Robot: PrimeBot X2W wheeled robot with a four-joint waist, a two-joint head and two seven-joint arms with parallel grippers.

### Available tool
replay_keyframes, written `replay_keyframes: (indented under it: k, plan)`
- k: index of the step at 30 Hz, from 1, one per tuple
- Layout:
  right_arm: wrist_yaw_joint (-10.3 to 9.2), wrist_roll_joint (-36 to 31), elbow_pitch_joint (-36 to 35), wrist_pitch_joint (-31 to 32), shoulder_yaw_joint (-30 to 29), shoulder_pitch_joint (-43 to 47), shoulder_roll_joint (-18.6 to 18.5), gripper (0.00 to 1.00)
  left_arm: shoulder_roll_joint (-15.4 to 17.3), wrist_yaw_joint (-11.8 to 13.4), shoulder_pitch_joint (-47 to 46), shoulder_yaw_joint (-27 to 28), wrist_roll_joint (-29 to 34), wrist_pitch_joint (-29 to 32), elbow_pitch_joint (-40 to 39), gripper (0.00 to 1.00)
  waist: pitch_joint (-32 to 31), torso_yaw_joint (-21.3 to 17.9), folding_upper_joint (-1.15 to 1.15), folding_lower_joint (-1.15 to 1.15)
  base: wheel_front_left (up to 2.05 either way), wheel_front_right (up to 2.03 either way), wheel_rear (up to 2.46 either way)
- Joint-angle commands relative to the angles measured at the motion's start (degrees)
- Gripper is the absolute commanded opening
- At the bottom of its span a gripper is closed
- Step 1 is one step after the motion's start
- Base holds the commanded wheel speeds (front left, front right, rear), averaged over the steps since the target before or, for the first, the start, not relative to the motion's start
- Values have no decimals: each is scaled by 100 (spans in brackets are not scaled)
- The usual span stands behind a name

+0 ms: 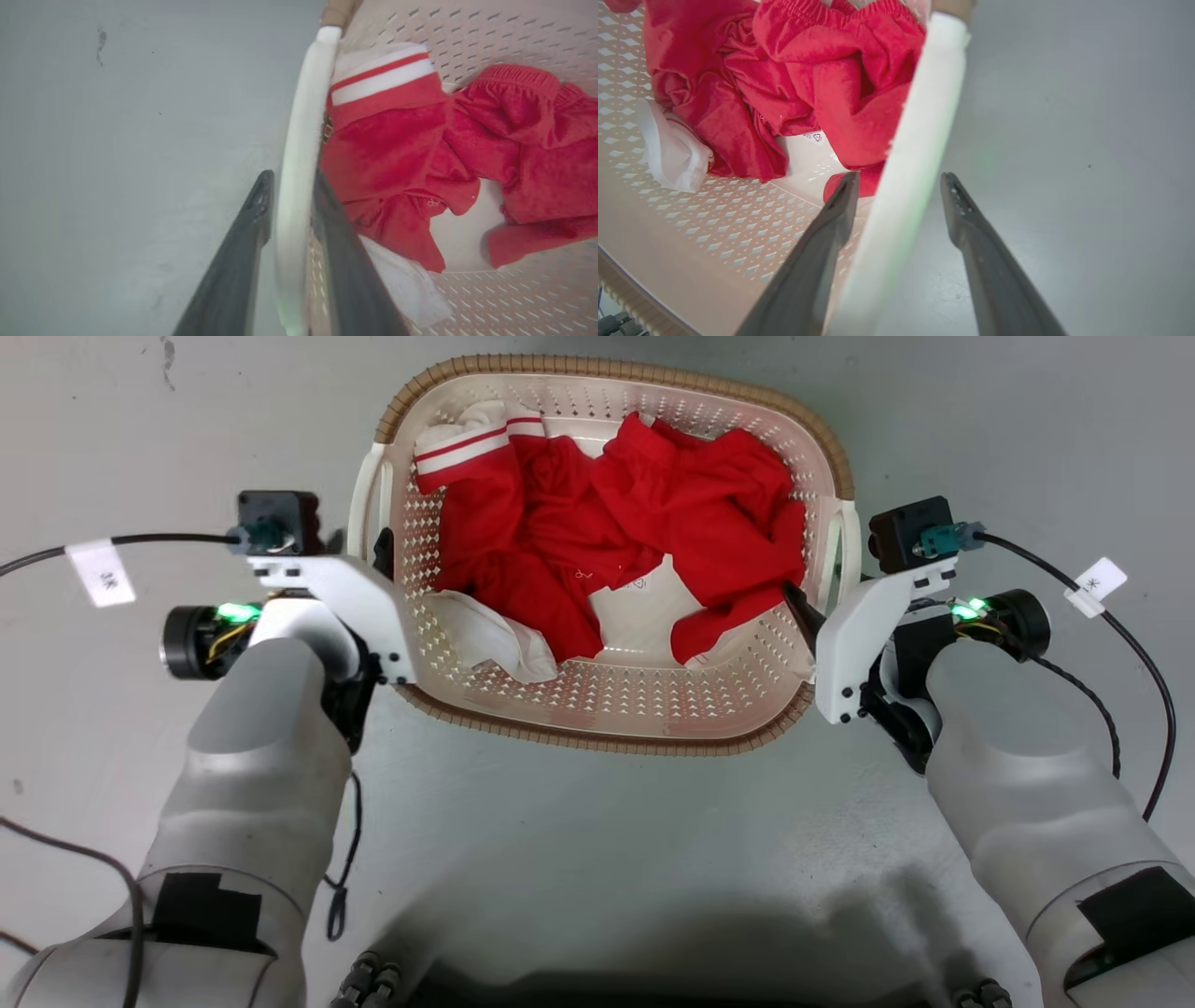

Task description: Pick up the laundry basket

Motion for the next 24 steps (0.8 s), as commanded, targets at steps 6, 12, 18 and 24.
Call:
replay_keyframes:
  k: [6, 12, 18, 24]
  plan:
    - [0, 251, 40, 64, 232, -91, -6, 0, -5, -17, 5, -20, -82, 80, 86, 0, -2, 17, 0, 0, 0, 0, 0]
    - [6, 494, 11, 167, 452, 10, 9, 0, -21, -60, 103, -47, -146, 180, 82, 0, -143, 0, 0, 0, 0, 0, 0]
    - [6, 727, -61, 358, 688, 80, 20, 0, -32, -62, 208, -68, -208, 334, 81, 0, -405, -45, 0, 0, 0, 0, 0]
    - [11, 1094, -126, 688, 1024, 324, 31, 0, -82, -81, 497, -67, -323, 506, 85, 0, -1068, -168, 0, 0, 0, 0, 0]
